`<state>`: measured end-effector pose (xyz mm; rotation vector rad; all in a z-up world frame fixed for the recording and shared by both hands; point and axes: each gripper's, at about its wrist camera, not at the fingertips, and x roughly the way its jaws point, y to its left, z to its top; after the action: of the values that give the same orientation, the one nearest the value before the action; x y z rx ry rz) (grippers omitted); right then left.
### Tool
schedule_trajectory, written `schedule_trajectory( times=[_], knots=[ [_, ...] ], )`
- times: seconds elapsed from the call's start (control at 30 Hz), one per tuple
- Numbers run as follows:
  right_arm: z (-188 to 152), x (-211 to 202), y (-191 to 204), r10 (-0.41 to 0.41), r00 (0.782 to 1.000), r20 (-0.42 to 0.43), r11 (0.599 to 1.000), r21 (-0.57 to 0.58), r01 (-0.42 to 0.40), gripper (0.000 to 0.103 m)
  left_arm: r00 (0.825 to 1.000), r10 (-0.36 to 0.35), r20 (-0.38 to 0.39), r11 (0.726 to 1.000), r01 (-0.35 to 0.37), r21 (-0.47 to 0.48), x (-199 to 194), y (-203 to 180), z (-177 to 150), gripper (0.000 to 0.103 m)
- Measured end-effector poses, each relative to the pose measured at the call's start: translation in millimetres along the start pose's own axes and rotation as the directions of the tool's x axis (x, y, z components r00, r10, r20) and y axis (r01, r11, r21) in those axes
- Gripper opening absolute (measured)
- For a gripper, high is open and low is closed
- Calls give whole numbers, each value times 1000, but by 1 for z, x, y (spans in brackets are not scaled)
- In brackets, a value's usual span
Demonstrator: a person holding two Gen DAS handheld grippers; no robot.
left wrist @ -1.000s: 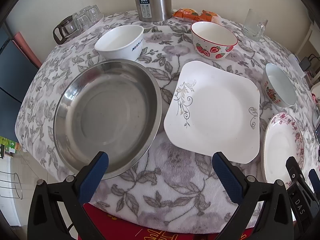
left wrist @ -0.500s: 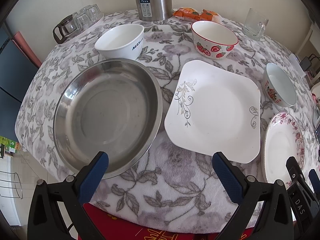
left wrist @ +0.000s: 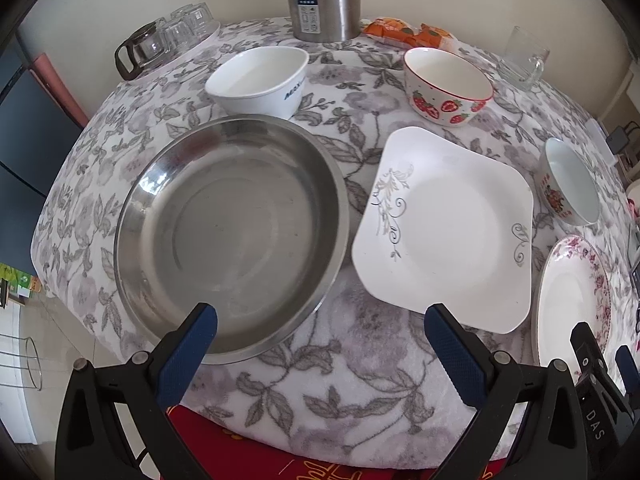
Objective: Organize plates and bowls
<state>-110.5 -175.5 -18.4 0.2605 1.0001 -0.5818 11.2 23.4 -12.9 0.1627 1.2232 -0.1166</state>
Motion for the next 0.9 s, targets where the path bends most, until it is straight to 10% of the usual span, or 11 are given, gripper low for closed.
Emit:
schedule_trajectory(
  times=[0.37,0.9],
  knots=[
    [-2,-3,36,73,997,-9,996,-40,-73,103,1000,11,11,993,-9,-115,2,40,9,103],
    [-5,7,95,356,931,-80,934,17,-356,103,1000,28,12,888,-19,-460,22,143,10,103]
  ],
)
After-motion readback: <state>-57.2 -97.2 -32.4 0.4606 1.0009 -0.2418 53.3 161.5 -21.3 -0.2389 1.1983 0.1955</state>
